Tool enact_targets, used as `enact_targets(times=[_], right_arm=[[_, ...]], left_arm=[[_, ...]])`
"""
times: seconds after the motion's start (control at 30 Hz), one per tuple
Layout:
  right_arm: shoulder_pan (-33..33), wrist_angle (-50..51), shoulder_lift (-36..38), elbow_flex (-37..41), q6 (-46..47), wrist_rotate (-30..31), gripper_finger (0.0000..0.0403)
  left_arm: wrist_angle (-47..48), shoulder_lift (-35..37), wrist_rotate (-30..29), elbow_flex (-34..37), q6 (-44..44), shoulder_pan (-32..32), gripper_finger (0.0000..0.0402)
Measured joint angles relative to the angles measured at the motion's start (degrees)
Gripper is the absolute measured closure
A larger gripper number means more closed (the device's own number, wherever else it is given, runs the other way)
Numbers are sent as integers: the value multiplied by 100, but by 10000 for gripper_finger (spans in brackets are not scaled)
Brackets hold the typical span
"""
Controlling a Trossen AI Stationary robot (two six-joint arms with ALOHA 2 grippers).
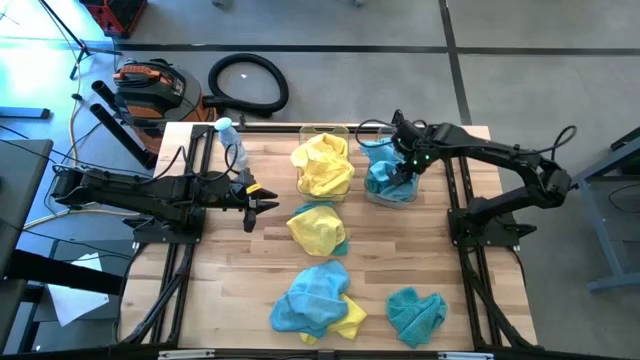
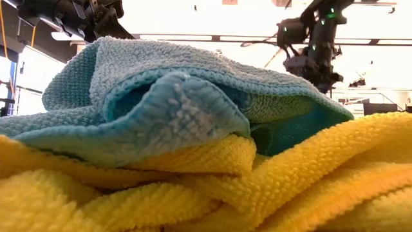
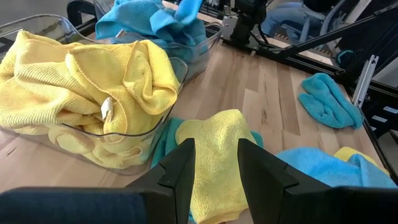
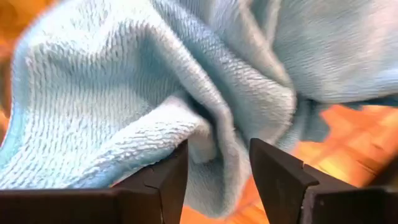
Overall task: Sort microfiber towel by color & place in baskets
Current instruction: Put the blue towel into the right transparent bin
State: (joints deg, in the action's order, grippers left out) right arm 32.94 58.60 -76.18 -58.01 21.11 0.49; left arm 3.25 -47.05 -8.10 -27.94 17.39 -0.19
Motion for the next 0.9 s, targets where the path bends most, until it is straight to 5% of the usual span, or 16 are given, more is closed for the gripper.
enact_targets(times=[0.23, 0.53, 0.9], right_arm=[[1, 283, 6, -938, 142, 554, 231], [-1, -353, 48, -1006, 195, 1038, 231], [-480, 951, 775, -1277, 1110, 3816, 231]], left_arm=[[4, 0, 2, 0, 0, -2, 291], [23, 0, 2, 0, 0, 0, 291], [61, 0, 2, 0, 52, 0, 291]])
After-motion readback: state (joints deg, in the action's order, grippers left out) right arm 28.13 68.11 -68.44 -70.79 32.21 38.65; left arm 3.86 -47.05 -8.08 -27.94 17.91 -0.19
